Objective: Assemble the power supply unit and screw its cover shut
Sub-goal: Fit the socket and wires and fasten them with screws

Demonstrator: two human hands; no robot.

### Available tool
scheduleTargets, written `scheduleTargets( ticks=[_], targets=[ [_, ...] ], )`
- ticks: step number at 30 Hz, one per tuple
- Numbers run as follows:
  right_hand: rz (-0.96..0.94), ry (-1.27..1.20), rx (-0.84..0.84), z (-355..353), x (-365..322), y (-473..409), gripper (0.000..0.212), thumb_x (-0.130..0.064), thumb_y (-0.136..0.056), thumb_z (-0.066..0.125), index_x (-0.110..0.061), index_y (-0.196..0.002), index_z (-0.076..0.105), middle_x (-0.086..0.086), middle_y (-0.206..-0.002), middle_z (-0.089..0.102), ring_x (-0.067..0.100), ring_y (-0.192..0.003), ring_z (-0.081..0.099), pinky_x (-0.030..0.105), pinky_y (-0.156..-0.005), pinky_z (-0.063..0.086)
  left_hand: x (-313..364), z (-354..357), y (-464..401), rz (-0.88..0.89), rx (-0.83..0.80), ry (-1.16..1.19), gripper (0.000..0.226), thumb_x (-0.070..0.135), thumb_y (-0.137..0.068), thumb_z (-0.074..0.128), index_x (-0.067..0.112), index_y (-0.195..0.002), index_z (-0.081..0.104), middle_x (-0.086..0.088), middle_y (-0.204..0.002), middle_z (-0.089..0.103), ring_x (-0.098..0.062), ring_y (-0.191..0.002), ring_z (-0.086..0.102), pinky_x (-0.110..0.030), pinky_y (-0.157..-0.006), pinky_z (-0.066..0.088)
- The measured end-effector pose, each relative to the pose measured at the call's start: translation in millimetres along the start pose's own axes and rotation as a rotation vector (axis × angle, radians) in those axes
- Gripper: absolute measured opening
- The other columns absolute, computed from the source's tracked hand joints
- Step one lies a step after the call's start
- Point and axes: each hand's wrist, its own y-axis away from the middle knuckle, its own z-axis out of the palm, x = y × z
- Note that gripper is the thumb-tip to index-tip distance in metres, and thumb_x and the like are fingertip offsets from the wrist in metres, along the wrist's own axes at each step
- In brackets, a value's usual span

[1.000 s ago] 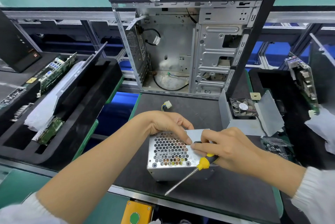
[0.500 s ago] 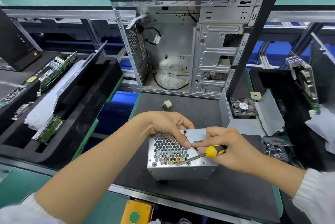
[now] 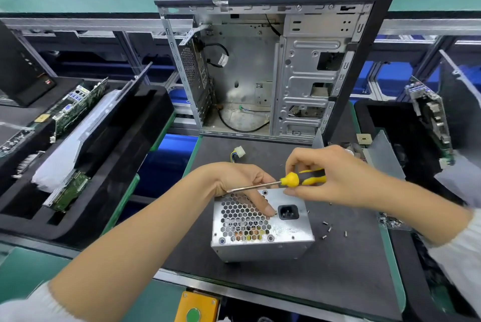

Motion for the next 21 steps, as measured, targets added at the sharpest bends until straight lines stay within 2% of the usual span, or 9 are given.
scheduleTargets(
  ticks=[3, 5, 9, 12, 18, 21],
  targets=[
    [-0.01, 0.159, -0.118, -24.9, -13.6, -3.2, 0.029, -0.062, -0.075, 0.057, -0.036, -0.087, 0.061, -0.012, -0.074, 0.065, 0.01, -0.07, 0.059, 0.036, -0.065, 0.051, 1.7, 2.2, 1.9, 0.021, 0.025, -0.024, 0.034, -0.004, -0.081, 0.072, -0.009, -0.112, 0.058, -0.02, -0.101, 0.066, -0.031, -0.09, 0.061, -0.042, -0.086, 0.05],
    [-0.001, 0.258, -0.173, -40.7, -18.8, -2.1, 0.033, -0.064, -0.076, 0.052, -0.037, -0.09, 0.065, -0.016, -0.076, 0.066, 0.009, -0.073, 0.06, 0.033, -0.065, 0.049, 2.2, 2.1, 2.3, 0.003, 0.016, 0.014, 0.029, -0.006, -0.081, 0.072, -0.003, -0.108, 0.062, -0.017, -0.1, 0.068, -0.027, -0.086, 0.066, -0.038, -0.084, 0.055],
    [0.027, 0.469, -0.213, -66.5, -23.0, 6.2, 0.042, -0.072, -0.069, 0.046, -0.042, -0.087, 0.069, -0.019, -0.069, 0.063, 0.002, -0.07, 0.054, 0.019, -0.055, 0.041, 1.6, -0.4, 2.3, -0.016, -0.018, 0.057, 0.029, -0.006, -0.083, 0.071, -0.004, -0.11, 0.062, -0.012, -0.093, 0.073, -0.018, -0.076, 0.072, -0.027, -0.065, 0.059],
    [0.038, 0.56, -0.234, -73.7, -26.3, 11.9, 0.044, -0.074, -0.067, 0.043, -0.043, -0.084, 0.069, -0.02, -0.07, 0.061, -0.005, -0.075, 0.051, 0.017, -0.055, 0.04, 1.2, -1.8, 2.4, -0.009, -0.046, 0.094, 0.019, -0.006, -0.083, 0.07, 0.007, -0.096, 0.067, -0.005, -0.083, 0.076, -0.015, -0.07, 0.073, -0.022, -0.056, 0.056],
    [0.027, 0.667, -0.27, -63.6, -33.2, 9.0, 0.032, -0.068, -0.076, 0.051, -0.041, -0.085, 0.066, -0.019, -0.071, 0.061, 0.004, -0.071, 0.056, 0.017, -0.052, 0.035, 1.1, -1.8, 0.9, 0.018, -0.046, 0.082, 0.02, -0.006, -0.083, 0.07, 0.012, -0.092, 0.068, -0.005, -0.084, 0.075, -0.015, -0.071, 0.072, -0.023, -0.059, 0.056],
    [0.027, 0.696, -0.268, -60.2, -35.3, 5.7, 0.032, -0.067, -0.078, 0.051, -0.039, -0.085, 0.065, -0.015, -0.074, 0.063, 0.005, -0.072, 0.056, 0.018, -0.053, 0.038, 0.8, -1.8, 1.1, 0.02, -0.045, 0.085, 0.019, -0.006, -0.083, 0.07, 0.011, -0.091, 0.067, -0.006, -0.084, 0.075, -0.015, -0.071, 0.072, -0.024, -0.06, 0.057]
  ],
)
